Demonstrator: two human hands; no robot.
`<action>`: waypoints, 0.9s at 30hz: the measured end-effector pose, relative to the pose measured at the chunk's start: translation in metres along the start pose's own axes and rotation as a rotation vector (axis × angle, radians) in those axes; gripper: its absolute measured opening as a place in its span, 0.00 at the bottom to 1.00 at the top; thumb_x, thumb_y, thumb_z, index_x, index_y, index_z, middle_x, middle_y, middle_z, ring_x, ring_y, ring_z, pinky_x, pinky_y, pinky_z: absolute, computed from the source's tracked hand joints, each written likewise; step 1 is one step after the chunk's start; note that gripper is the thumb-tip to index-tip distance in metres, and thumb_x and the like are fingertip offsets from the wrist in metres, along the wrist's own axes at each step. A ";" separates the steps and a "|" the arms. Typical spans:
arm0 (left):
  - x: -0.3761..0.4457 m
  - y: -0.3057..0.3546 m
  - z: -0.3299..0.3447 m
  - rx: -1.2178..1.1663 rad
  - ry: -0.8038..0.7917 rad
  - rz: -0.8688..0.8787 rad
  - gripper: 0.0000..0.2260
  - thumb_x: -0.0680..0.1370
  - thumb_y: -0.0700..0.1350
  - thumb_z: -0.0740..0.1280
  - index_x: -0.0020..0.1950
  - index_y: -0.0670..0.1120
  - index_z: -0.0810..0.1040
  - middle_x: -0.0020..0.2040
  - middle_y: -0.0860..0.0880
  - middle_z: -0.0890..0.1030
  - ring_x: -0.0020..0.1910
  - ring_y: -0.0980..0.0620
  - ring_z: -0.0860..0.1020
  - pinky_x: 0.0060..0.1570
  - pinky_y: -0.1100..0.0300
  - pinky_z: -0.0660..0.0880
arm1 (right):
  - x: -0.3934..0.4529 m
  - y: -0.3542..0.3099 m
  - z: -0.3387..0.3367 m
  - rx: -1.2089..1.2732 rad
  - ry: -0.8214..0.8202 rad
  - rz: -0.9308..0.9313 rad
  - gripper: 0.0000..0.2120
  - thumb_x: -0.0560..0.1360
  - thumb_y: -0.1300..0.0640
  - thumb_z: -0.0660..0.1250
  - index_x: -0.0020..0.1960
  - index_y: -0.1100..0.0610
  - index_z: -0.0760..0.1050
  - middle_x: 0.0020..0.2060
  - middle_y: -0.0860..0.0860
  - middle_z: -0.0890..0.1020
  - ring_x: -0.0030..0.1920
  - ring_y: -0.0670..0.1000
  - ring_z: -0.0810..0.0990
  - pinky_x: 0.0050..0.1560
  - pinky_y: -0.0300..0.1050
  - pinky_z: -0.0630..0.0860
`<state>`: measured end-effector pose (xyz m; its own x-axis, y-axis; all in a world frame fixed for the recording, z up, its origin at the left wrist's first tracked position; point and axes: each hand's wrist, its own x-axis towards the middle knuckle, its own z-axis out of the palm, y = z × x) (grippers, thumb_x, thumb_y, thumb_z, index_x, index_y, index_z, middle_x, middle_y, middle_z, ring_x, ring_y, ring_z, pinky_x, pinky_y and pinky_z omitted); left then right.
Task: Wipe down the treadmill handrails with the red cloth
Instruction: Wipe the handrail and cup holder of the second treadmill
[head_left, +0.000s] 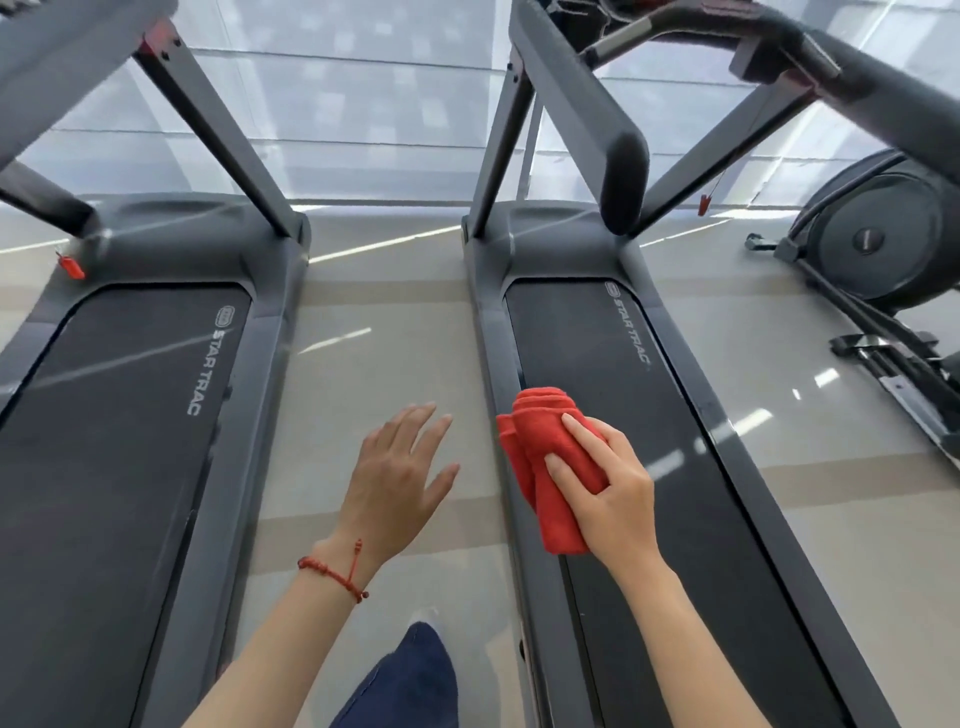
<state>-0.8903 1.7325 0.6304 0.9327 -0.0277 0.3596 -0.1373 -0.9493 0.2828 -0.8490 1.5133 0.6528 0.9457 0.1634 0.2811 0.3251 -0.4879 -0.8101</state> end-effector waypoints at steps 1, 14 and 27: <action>0.013 -0.005 0.000 -0.010 0.005 0.013 0.21 0.76 0.53 0.57 0.63 0.41 0.73 0.60 0.41 0.76 0.59 0.45 0.70 0.50 0.48 0.75 | 0.011 -0.002 0.000 0.010 -0.001 0.010 0.20 0.71 0.57 0.71 0.62 0.49 0.74 0.57 0.45 0.74 0.57 0.35 0.71 0.56 0.23 0.63; 0.147 -0.026 -0.002 -0.117 0.014 0.186 0.22 0.77 0.53 0.57 0.64 0.42 0.74 0.63 0.43 0.75 0.62 0.45 0.71 0.55 0.50 0.72 | 0.134 -0.018 -0.033 -0.034 0.103 -0.082 0.21 0.69 0.51 0.70 0.60 0.45 0.73 0.57 0.45 0.75 0.58 0.35 0.72 0.58 0.27 0.66; 0.275 0.010 0.019 -0.177 0.072 0.236 0.22 0.78 0.53 0.58 0.66 0.42 0.73 0.65 0.44 0.73 0.65 0.45 0.69 0.61 0.50 0.68 | 0.266 0.005 -0.091 -0.050 0.115 -0.257 0.20 0.69 0.49 0.68 0.60 0.49 0.73 0.57 0.48 0.76 0.58 0.43 0.75 0.59 0.32 0.68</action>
<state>-0.6290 1.7091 0.7148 0.8429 -0.2132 0.4940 -0.4096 -0.8496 0.3323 -0.5962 1.4762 0.7699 0.8247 0.1903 0.5326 0.5506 -0.4855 -0.6790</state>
